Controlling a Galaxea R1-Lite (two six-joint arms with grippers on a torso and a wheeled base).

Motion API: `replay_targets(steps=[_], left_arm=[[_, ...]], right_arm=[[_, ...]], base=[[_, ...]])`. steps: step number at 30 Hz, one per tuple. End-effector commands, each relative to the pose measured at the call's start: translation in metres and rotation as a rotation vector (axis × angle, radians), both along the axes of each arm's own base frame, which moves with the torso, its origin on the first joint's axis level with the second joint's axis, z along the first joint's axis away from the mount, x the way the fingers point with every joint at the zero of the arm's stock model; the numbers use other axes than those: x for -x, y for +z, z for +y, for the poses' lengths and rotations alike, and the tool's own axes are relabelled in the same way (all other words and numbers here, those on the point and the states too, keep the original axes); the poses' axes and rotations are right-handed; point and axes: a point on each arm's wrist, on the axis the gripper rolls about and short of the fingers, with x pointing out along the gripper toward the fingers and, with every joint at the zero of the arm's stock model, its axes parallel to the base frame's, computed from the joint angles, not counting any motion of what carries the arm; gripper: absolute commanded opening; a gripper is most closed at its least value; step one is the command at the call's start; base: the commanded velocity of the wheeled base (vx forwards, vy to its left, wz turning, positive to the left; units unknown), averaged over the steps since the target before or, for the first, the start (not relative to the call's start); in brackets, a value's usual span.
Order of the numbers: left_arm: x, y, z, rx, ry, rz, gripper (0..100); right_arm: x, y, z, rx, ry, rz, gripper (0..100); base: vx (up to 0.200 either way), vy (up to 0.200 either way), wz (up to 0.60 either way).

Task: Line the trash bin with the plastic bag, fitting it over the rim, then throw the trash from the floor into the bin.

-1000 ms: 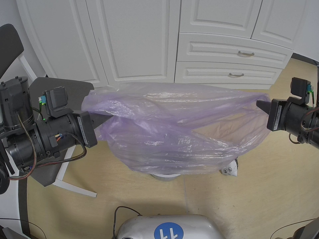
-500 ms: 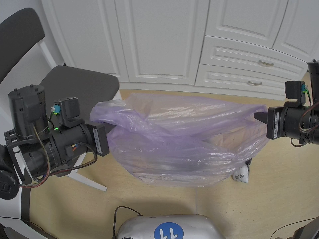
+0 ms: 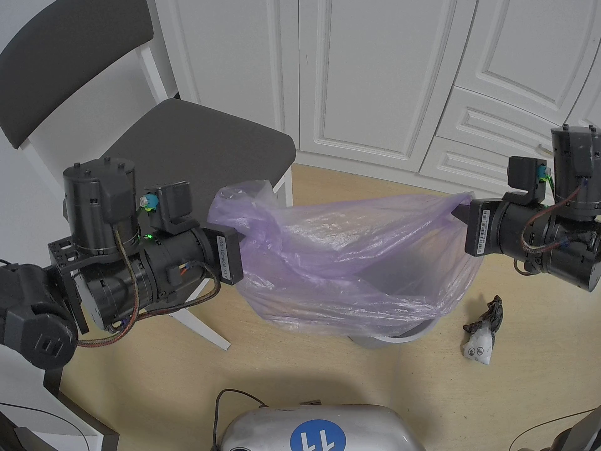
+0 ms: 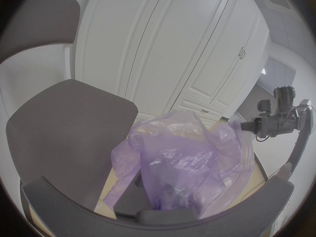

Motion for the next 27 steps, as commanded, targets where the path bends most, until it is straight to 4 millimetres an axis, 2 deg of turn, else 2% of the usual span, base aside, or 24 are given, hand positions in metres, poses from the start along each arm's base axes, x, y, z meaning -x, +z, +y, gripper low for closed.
replay_targets(steps=[1,12,27], left_arm=[[0.002,-0.008,0.004,0.002,0.008,0.003,0],[-0.004,-0.010,0.010,-0.002,0.035,0.009,0],[0.008,0.008,0.019,0.036,0.034,-0.042,0]], right_arm=[[-0.004,-0.010,0.002,0.014,-0.003,0.014,0],[-0.004,-0.010,0.002,0.018,-0.001,0.013,0],[-0.007,-0.005,0.004,-0.033,-0.004,-0.094,0]], base=[[0.000,0.000,0.00],[0.000,0.000,0.00],[0.000,0.000,0.00]])
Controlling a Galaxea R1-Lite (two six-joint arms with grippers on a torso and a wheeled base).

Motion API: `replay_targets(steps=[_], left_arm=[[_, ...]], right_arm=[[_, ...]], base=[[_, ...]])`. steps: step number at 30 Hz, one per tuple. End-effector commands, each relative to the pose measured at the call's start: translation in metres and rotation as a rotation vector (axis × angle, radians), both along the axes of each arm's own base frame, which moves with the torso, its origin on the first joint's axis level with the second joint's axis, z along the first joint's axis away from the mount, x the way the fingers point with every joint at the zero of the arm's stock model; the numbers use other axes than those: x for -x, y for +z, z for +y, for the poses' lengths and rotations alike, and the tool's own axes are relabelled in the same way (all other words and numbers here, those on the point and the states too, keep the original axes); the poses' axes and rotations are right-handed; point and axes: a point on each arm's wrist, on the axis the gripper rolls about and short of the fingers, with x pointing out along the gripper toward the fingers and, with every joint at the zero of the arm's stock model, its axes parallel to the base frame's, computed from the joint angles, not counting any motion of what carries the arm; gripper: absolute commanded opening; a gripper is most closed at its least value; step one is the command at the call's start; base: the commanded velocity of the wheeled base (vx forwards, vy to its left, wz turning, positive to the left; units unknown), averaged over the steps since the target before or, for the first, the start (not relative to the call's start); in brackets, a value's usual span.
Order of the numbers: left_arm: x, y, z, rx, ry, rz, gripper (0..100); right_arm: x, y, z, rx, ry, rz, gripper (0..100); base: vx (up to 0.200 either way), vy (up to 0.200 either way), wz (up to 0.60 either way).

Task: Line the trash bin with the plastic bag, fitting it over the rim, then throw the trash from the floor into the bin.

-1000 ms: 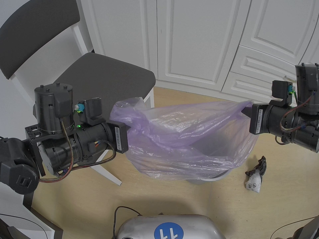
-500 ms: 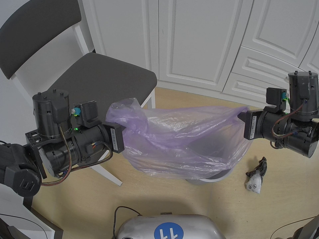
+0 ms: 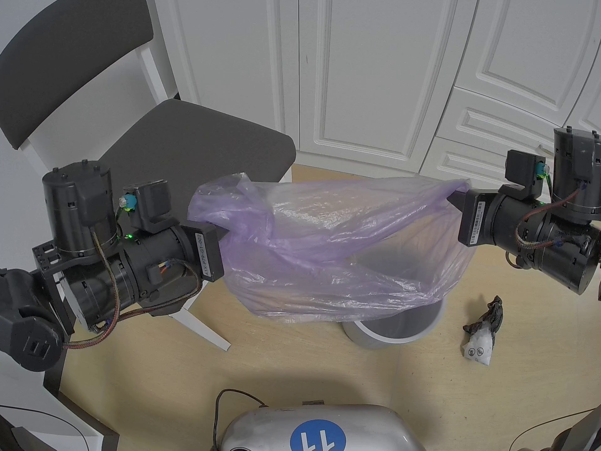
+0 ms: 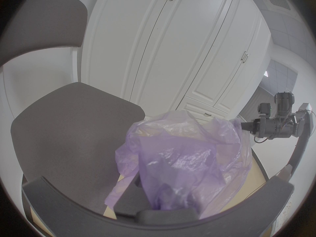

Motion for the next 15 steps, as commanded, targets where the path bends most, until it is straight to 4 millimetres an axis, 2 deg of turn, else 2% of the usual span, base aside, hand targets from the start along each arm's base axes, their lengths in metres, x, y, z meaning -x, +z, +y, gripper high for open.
replay_targets(steps=[1,15], left_arm=[[0.0041,0.0059,0.0025,0.013,-0.001,-0.018,0],[0.0060,0.0015,0.0013,0.006,-0.010,0.001,0]], right_arm=[[-0.0002,-0.0025,0.0002,0.007,0.001,0.005,0],[0.0031,-0.0108,-0.0016,0.063,0.024,0.016,0]], base=[[0.000,0.000,0.00],[0.000,0.000,0.00]])
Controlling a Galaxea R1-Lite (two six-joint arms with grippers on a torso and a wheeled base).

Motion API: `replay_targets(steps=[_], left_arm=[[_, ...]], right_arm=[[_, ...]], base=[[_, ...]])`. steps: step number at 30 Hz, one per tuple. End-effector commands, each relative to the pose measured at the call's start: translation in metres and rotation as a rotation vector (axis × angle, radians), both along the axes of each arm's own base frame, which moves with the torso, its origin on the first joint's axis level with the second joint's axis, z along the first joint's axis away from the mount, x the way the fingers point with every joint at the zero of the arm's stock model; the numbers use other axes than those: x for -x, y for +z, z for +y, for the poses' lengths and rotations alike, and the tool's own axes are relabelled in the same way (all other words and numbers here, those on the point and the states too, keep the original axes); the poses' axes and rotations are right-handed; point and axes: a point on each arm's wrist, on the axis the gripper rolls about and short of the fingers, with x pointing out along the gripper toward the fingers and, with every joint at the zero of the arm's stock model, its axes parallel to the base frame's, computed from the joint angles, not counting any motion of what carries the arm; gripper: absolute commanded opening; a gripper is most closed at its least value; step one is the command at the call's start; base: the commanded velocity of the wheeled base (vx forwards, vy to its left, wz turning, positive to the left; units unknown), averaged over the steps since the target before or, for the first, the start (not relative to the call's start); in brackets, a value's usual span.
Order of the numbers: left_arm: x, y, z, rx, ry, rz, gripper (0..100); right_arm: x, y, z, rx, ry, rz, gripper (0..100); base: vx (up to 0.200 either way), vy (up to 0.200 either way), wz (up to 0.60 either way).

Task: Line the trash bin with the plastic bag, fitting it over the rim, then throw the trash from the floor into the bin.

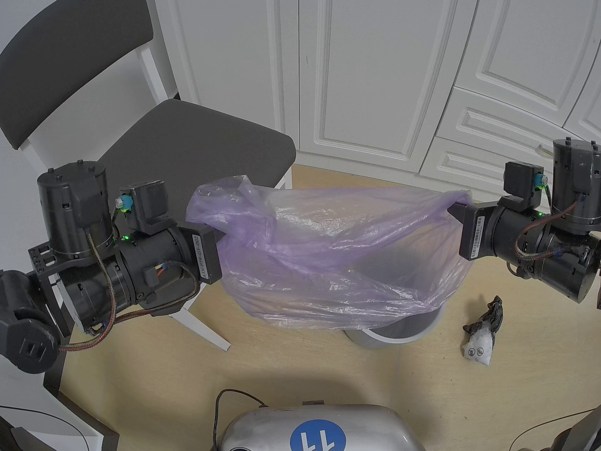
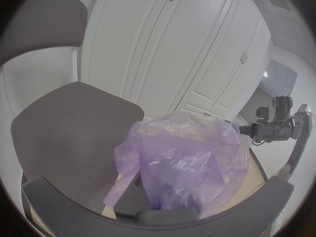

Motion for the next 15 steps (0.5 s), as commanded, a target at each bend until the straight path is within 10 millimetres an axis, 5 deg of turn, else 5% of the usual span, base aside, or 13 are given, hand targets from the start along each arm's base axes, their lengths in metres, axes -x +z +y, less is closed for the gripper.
replay_targets(steps=[1,7,15], left_arm=[[0.002,0.001,0.000,0.004,-0.003,-0.003,0],[0.002,0.000,0.000,0.003,-0.006,-0.001,0],[0.005,0.000,-0.003,0.002,-0.019,0.000,0]], right_arm=[[0.000,-0.002,0.001,0.007,0.006,0.004,0],[0.006,0.001,-0.002,0.055,0.030,-0.023,0],[0.004,-0.026,-0.024,0.258,-0.033,0.017,0]], base=[[0.000,0.000,0.00],[0.000,0.000,0.00],[0.000,0.000,0.00]])
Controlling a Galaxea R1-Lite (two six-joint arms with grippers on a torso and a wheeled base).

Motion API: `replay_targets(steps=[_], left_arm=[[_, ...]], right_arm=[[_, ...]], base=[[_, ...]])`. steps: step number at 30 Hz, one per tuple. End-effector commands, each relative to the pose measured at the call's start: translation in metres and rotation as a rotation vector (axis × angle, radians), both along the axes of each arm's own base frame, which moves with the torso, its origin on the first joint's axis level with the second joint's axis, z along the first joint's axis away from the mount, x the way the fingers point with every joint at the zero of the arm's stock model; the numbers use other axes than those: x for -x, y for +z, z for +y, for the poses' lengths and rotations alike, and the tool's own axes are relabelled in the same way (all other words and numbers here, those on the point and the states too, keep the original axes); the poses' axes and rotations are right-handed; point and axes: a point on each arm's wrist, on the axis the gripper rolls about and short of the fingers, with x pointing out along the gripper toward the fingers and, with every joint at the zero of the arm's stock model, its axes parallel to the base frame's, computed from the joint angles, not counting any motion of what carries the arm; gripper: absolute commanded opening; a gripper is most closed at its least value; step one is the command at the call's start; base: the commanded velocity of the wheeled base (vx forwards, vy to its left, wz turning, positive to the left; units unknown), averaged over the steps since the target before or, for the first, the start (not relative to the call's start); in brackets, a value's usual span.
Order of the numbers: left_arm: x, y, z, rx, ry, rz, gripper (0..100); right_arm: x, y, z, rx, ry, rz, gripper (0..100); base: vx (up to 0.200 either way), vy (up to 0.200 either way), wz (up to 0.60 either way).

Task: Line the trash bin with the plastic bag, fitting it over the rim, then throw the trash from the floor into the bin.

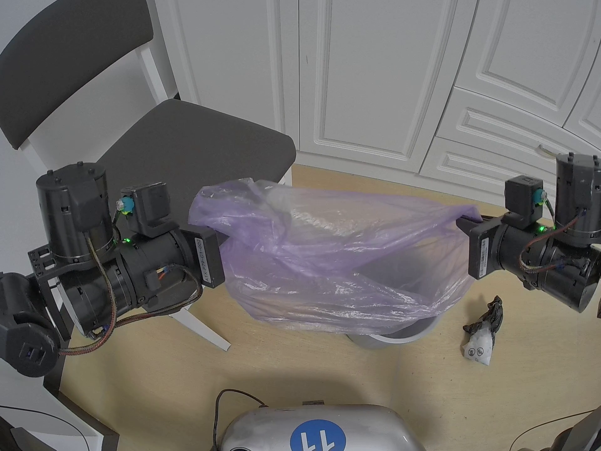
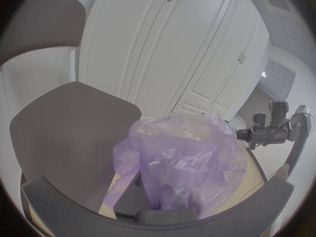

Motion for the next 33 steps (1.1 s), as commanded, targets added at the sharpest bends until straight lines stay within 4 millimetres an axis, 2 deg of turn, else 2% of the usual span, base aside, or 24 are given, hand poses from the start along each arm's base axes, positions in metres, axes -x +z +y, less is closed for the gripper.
replay_targets(steps=[1,2,12,24,33], left_arm=[[0.001,0.000,0.000,-0.001,-0.003,0.001,0],[0.001,0.000,-0.001,-0.001,-0.005,0.001,0],[0.001,0.002,-0.001,0.019,-0.004,0.002,0],[0.005,0.007,0.002,0.032,-0.004,-0.015,0],[0.005,0.006,0.002,0.029,-0.002,-0.010,0]], right_arm=[[0.002,-0.015,-0.013,0.080,-0.039,0.025,0],[0.007,-0.015,-0.017,0.102,-0.026,0.012,0],[0.011,-0.018,-0.017,0.086,0.077,0.012,0],[0.019,-0.017,-0.021,0.086,0.091,0.000,0],[0.023,-0.025,-0.026,0.092,0.181,0.005,0]], base=[[0.000,0.000,0.00],[0.000,0.000,0.00],[0.000,0.000,0.00],[0.000,0.000,-0.60],[0.000,0.000,0.00]])
